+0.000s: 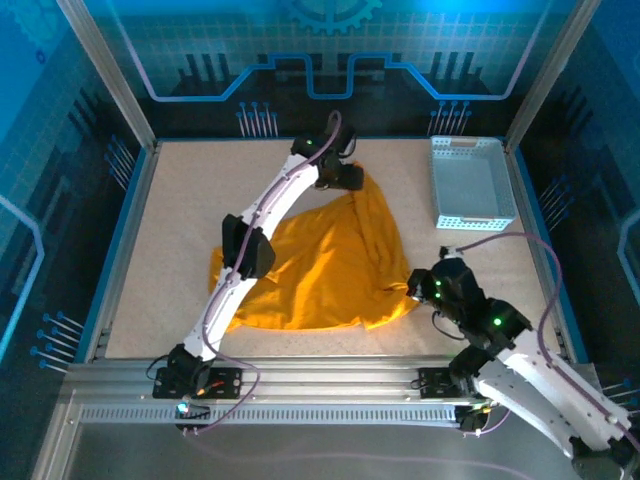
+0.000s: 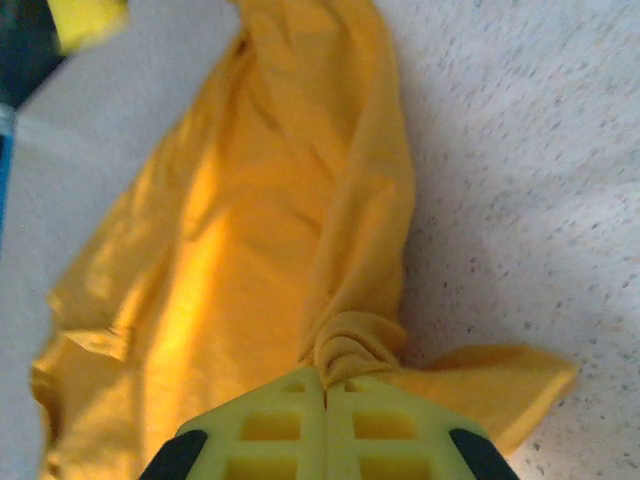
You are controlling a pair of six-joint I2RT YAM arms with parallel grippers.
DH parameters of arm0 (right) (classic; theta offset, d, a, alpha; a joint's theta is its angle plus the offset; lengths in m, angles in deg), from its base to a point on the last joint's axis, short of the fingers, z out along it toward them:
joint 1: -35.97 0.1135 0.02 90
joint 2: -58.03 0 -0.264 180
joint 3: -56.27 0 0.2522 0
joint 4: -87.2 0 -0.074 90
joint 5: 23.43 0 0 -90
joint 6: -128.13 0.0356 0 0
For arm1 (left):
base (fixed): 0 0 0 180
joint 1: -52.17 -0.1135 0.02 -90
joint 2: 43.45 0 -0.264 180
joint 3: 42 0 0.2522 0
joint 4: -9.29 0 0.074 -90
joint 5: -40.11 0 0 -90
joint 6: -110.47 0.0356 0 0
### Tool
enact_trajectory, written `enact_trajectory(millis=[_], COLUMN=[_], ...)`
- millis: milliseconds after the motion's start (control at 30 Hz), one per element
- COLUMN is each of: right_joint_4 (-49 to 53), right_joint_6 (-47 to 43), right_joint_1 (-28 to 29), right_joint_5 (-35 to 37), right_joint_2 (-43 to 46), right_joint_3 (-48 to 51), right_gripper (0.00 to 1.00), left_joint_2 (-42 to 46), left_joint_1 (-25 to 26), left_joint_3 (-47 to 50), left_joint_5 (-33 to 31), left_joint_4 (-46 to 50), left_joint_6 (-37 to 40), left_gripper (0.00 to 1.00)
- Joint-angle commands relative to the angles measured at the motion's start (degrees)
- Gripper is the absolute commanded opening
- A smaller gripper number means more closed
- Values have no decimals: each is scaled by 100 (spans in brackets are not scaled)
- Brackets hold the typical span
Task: Fold the inside-out t-shirt
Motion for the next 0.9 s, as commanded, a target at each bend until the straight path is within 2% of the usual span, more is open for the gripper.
enact_trajectory(millis=[0, 33, 67, 100, 133, 200, 233, 367, 500, 633, 733, 800, 867], right_joint_4=[224, 126, -57, -214, -335, -553, -639, -791, -790, -914, -974, -993, -969], right_joint_6=[59, 14, -45, -90, -115, -222, -279, -548, -781, -791, -766, -767, -799], right_joint_1=[-308, -401, -472, -527, -562, -636, -669, -792, -882, -928, -996, -1063, -1124], right_joint_5=[148, 55, -70, -176, -225, -322, -359, -465, -565, -687, -786, -862, -919], right_joint_2=[8, -72, -190, -319, -435, -652, -711, -917, -1096, -1135, -1090, -1047, -1033], right_joint_3=[-68, -71, -50, -40, -40, -55, -68, -201, -326, -238, -142, -98, -80], right_gripper=[0, 0, 0, 0, 0, 0, 0, 0, 0, 0, 0, 0, 0], left_joint_2=[1995, 2727, 3737, 4702, 5412, 6526, 6878, 7999, 8679, 8833, 8721, 8684, 8601], left_joint_1=[3, 43, 34, -32, -91, -83, -69, -9, 199, 376, 507, 559, 596], left_joint_3=[1256, 2395, 3985, 5204, 6171, 7568, 7948, 9808, 10831, 11309, 11551, 11768, 11967], left_joint_5=[-1241, -1536, -1557, -1334, -1217, -1467, -1545, -1099, -972, -786, -751, -623, -490], left_joint_4=[786, 280, -398, -1283, -1730, -1733, -1590, -1206, -887, -822, -901, -1117, -1352], left_joint_6=[-306, -433, -691, -1032, -1349, -1888, -2077, -2932, -3662, -4043, -4113, -4133, -4147], left_gripper=[85, 86, 88, 89, 90, 90, 90, 86, 78, 73, 63, 53, 49])
